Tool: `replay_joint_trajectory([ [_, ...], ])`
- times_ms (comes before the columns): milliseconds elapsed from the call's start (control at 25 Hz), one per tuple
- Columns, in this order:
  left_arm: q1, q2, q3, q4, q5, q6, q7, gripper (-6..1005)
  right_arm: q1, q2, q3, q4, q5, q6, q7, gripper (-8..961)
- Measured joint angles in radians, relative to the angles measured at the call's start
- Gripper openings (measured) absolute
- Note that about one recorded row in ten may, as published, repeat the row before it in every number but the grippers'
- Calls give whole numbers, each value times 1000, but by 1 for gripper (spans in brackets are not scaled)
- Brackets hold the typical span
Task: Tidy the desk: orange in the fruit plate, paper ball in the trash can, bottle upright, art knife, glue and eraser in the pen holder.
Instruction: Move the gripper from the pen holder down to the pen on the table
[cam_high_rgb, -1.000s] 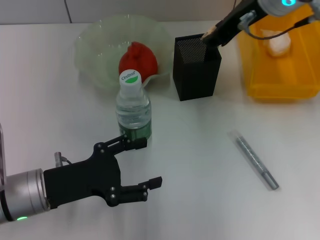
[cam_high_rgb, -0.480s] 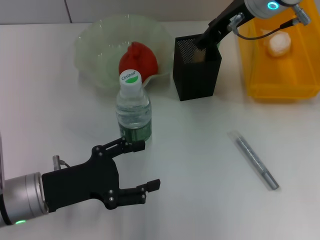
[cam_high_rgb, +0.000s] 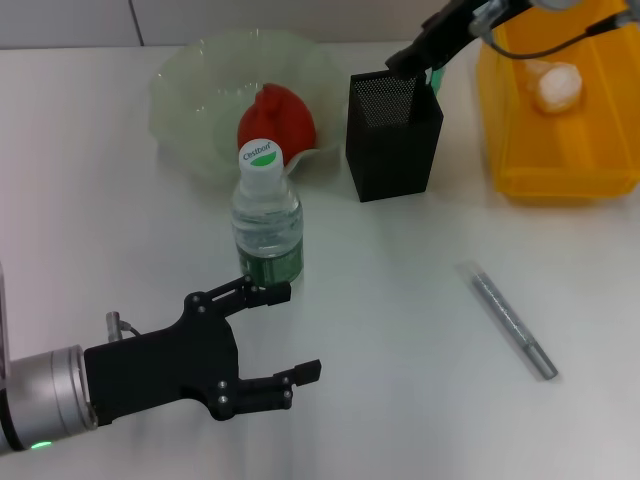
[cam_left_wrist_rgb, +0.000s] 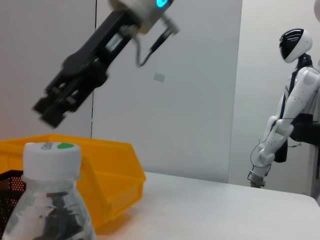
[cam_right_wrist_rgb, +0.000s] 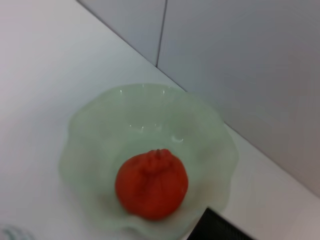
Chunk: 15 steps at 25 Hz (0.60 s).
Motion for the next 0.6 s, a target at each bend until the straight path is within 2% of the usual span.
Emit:
replay_joint_trajectory([
  [160, -2, 0, 3, 3, 0, 1, -4, 861, -38, -1, -1, -166, -32, -214, 131, 567],
  [240, -4, 0, 3, 2, 0, 1, -4, 861, -78, 2, -14, -231, -35, -300, 164, 602],
  [400, -9, -1, 4, 0, 0, 1, -4, 861, -181, 3, -112, -312, -39, -341, 207, 655],
  [600, -9, -2, 0, 0, 0, 1, -2, 861, -264, 6, -173, -279, -38, -316, 234, 654],
])
